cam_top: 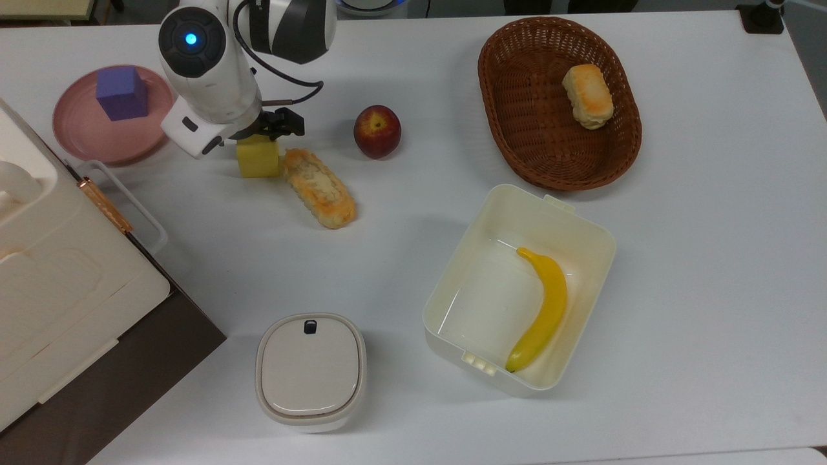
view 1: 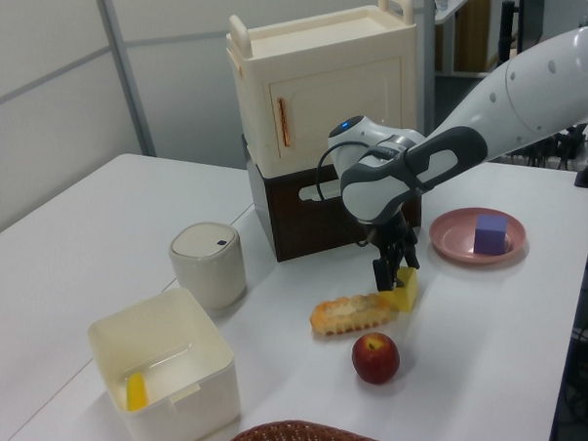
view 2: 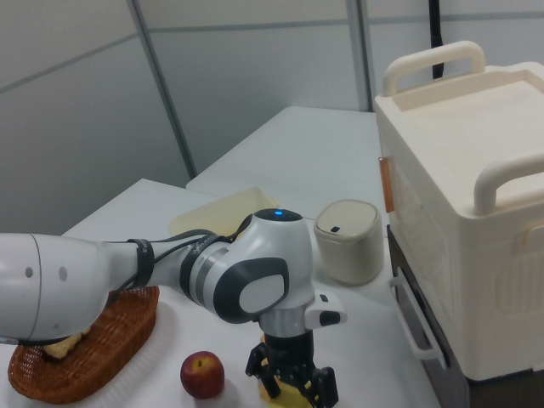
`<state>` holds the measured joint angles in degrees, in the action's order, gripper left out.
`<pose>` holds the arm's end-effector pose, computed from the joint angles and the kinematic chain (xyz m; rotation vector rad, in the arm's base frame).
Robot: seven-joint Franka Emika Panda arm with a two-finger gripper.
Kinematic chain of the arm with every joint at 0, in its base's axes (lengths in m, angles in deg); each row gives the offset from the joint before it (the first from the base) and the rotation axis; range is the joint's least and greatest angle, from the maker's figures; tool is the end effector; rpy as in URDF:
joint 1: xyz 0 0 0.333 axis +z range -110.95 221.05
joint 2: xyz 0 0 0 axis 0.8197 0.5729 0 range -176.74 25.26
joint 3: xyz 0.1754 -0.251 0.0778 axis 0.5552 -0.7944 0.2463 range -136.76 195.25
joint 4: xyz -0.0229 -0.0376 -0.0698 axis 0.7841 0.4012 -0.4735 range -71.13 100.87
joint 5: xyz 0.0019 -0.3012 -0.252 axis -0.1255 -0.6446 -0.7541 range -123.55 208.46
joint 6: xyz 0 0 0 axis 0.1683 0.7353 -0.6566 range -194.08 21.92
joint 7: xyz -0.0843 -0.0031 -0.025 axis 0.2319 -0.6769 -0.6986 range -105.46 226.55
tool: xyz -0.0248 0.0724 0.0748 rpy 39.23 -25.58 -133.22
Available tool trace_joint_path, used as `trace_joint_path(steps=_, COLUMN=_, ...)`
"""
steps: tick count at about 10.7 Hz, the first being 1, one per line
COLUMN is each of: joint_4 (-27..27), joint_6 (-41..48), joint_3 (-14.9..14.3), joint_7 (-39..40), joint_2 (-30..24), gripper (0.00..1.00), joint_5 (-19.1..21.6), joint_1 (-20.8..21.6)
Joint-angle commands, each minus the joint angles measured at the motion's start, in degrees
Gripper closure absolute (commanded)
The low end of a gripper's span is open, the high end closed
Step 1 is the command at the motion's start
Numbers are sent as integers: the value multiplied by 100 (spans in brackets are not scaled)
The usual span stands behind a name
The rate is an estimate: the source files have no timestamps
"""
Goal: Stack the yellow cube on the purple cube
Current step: 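Close the gripper on the yellow cube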
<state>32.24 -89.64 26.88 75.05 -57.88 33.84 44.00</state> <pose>0.5768 -0.1472 0.3294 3.0279 0.1371 -0.4322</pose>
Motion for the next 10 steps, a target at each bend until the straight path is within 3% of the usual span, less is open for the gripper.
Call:
trace_joint_path(steps=1, joint_4=-119, joint_6=559, joint_3=-27, joint_7=323, joint_2=-344, gripper=0, joint_5=-88, joint_1=-2)
trace_joint_path(steps=5, joint_4=-164, joint_6=588, joint_3=-18, joint_7=475, joint_2=-248, gripper=0, joint_5=-79, joint_1=33)
trace_joint_path(steps=10, joint_4=-129, joint_6=-61, joint_3=-18, joint_7=142, joint_2=42, gripper=0, joint_5=-26, joint_1=41)
